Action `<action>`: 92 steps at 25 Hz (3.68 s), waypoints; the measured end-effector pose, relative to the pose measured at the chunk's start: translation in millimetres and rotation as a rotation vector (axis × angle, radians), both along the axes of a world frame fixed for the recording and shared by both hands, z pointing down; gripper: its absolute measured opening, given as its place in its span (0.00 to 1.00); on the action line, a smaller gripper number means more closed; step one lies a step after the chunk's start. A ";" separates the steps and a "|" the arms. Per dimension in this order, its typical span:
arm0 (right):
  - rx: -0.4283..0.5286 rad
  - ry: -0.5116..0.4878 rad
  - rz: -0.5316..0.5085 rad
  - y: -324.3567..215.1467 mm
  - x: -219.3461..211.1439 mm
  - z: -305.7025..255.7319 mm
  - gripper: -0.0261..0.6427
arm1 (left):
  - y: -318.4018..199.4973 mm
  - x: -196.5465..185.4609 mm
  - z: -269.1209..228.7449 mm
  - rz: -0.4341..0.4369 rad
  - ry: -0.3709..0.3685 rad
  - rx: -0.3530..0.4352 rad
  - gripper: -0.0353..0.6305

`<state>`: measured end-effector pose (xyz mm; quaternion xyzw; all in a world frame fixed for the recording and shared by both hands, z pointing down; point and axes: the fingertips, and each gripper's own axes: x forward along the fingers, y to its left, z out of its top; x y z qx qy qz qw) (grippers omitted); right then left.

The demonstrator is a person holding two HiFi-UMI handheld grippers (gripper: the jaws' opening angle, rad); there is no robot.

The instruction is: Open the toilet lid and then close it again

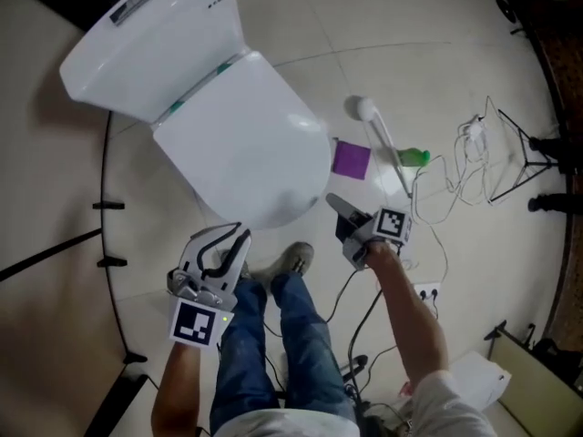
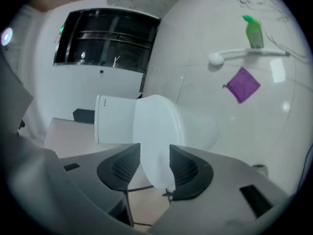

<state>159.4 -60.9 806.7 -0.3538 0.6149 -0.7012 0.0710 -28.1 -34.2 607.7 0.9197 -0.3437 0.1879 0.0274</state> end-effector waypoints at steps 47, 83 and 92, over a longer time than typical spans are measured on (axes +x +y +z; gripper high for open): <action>0.107 -0.264 -0.041 -55.1 -39.6 -157.9 0.05 | -1.6 -13.5 74.1 0.089 -0.708 0.355 0.17; 0.562 0.109 -0.004 22.4 -95.0 -383.1 0.06 | -269.1 -236.5 -126.8 -0.253 -0.053 -0.025 0.18; 0.989 0.724 -0.081 1.4 -77.5 -442.8 0.06 | -135.6 -211.2 -247.9 -0.151 0.138 0.096 0.18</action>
